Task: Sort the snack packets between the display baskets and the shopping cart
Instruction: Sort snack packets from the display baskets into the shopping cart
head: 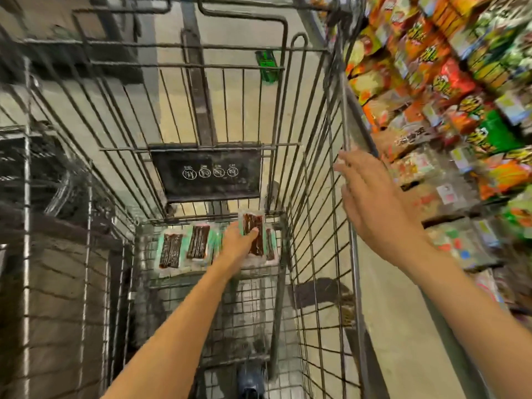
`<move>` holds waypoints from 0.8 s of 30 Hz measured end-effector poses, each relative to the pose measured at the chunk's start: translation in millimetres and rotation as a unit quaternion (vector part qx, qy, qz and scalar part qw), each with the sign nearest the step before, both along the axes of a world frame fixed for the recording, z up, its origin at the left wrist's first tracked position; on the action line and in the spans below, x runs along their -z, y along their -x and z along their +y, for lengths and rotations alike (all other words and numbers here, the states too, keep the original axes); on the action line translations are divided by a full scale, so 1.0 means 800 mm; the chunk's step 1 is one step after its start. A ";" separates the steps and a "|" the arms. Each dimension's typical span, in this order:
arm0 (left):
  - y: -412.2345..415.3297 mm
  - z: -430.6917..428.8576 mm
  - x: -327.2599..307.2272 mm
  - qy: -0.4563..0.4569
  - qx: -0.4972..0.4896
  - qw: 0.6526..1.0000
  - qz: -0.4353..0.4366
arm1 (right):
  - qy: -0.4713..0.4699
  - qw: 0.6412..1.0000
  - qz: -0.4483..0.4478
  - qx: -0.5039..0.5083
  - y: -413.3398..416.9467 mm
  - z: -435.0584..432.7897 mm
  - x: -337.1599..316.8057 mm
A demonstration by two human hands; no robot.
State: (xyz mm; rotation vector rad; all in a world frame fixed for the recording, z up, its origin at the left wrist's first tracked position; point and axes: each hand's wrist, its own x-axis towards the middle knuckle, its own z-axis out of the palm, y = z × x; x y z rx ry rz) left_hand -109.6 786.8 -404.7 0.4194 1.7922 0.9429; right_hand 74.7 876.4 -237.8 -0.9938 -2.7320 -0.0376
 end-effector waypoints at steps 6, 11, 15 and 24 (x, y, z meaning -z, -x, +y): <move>-0.007 0.030 0.065 0.067 -0.013 0.998 -0.011 | -0.011 0.999 0.018 -0.025 -0.003 0.011 0.010; -0.016 0.043 0.092 0.099 -0.022 0.994 -0.034 | -0.007 0.999 -0.002 -0.040 -0.008 0.015 0.004; -0.021 0.050 0.115 0.126 -0.034 0.991 -0.025 | 0.014 0.999 -0.012 -0.042 -0.015 0.016 -0.001; -0.054 0.048 0.130 0.126 0.038 0.973 0.191 | 0.021 0.998 0.050 -0.041 -0.018 0.014 0.012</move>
